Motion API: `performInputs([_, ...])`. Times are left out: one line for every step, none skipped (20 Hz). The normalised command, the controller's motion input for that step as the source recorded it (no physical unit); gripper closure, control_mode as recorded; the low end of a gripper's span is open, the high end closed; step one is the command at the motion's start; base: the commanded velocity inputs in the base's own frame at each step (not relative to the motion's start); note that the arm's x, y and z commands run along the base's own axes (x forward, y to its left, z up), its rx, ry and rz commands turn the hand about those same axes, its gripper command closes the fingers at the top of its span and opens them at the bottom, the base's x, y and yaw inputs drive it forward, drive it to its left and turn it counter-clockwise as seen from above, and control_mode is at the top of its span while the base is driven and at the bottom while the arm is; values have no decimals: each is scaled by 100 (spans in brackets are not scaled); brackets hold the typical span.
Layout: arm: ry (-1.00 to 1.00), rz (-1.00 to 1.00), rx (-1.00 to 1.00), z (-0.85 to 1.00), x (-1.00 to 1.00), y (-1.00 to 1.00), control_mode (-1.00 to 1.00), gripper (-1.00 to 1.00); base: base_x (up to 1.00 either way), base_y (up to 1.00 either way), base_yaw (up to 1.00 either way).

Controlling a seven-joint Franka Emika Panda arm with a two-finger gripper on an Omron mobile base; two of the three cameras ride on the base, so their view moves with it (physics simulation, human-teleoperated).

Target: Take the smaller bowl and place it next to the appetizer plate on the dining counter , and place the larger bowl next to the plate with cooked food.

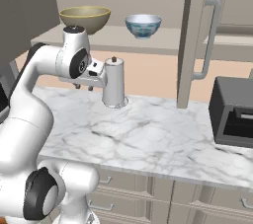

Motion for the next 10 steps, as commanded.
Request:
performInputs([0,-1,0,0,0,0,-100,-100,0,0,0])
performInputs([-4,-12,0,0,4,4,-100,-100,0,0,0])
performInputs([-10,-22,0,0,4,15,-100,-100,0,0,0])
performInputs([-18,-27,0,15,4,19,-100,-100,0,0,0])
performInputs([-22,-28,1,26,4,21,-100,-100,0,0,0])
performInputs([-26,-27,3,33,9,20,-100,-100,0,0,0])
performInputs([-30,-32,8,51,19,18,-100,-100,0,0,0])
performInputs([-35,-32,11,57,24,19,-100,-100,0,0,0])
performInputs([-32,-29,14,66,28,15,-100,-100,0,0,0])
performInputs([-36,-27,15,87,27,14,-100,-100,0,0,0])
